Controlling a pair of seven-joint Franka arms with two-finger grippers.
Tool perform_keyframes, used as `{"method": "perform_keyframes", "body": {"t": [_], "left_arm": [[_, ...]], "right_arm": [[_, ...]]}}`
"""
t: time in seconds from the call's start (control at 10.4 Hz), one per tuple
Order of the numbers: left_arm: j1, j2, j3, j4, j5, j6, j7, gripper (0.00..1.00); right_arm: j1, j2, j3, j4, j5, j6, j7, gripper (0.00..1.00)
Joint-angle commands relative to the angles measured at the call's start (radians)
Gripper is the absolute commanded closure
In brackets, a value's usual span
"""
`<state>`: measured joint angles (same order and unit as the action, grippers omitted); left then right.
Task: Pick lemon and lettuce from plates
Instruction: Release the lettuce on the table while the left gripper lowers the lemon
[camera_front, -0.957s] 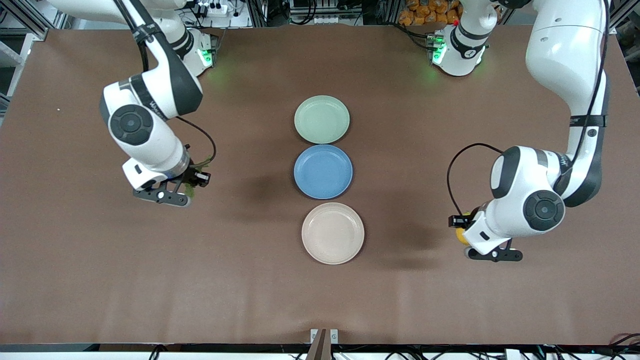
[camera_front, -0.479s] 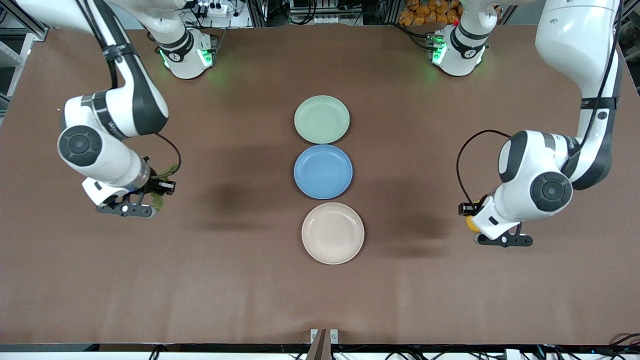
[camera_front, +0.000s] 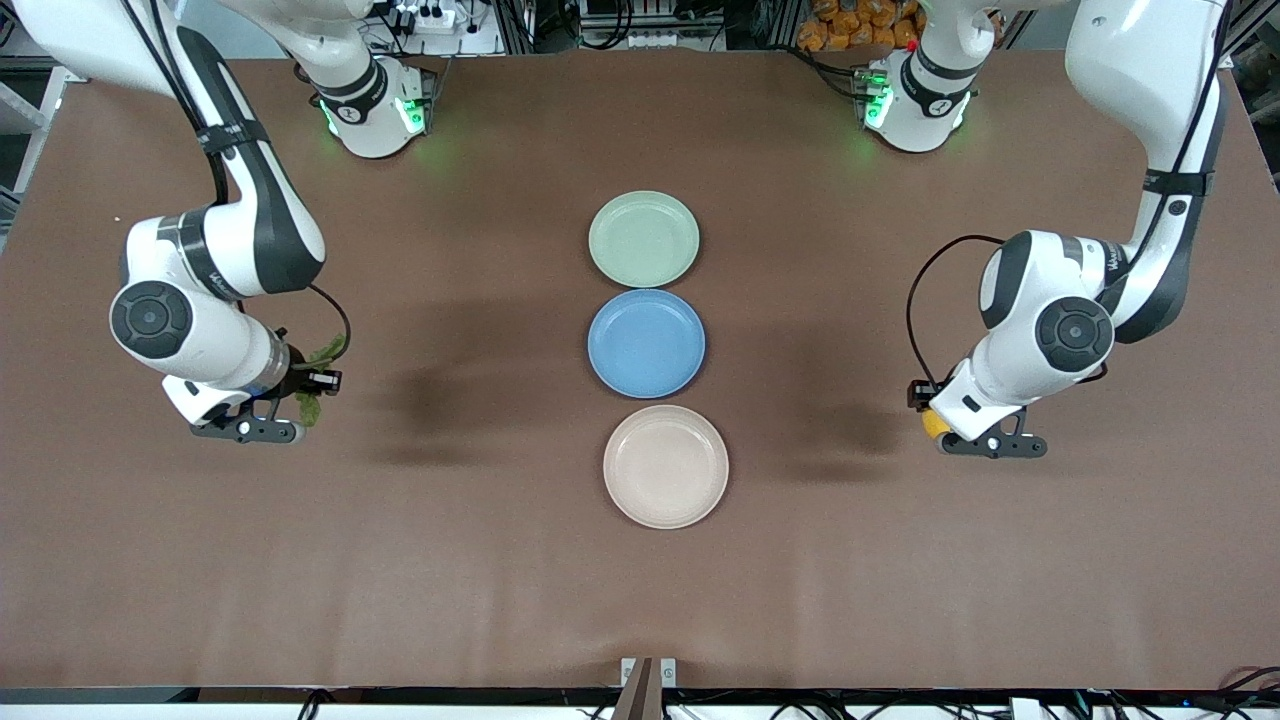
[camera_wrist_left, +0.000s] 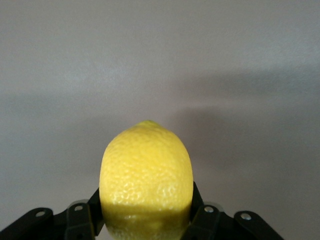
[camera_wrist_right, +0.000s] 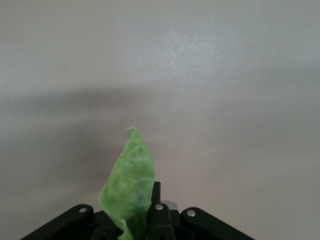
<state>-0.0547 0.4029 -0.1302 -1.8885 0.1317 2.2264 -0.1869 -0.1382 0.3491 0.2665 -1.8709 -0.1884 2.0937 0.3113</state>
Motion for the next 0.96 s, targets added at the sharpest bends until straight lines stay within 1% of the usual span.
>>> {"method": "perform_keyframes", "body": {"t": [0.0,0.1,0.19,0.29,0.57,0.67,0.86], "left_arm": [[0.036,-0.044,-0.006,-0.086,0.025,0.064,-0.002,0.72],[0.048,-0.041,-0.006,-0.109,0.028,0.097,-0.002,0.72],[0.065,-0.035,-0.006,-0.135,0.032,0.142,-0.002,0.72],[0.065,-0.021,-0.006,-0.15,0.042,0.188,-0.002,0.71],[0.072,0.014,-0.008,-0.152,0.04,0.219,-0.003,0.71],[0.072,0.028,-0.008,-0.15,0.04,0.222,-0.003,0.71],[0.07,0.074,-0.008,-0.144,0.04,0.271,-0.002,0.69]], "right_arm": [[-0.014,0.014,-0.03,-0.001,0.021,0.031,-0.021,0.9],[-0.014,0.014,-0.042,0.001,0.023,0.031,-0.027,0.48],[-0.014,0.013,-0.046,0.004,0.023,0.023,-0.035,0.0],[-0.011,0.01,-0.055,0.007,0.023,0.017,-0.061,0.0],[-0.005,-0.01,-0.061,0.012,0.036,-0.023,-0.13,0.0],[0.002,-0.021,-0.082,0.01,0.043,-0.023,-0.174,0.0],[0.028,-0.044,-0.156,0.009,0.13,-0.024,-0.338,0.0]]}}
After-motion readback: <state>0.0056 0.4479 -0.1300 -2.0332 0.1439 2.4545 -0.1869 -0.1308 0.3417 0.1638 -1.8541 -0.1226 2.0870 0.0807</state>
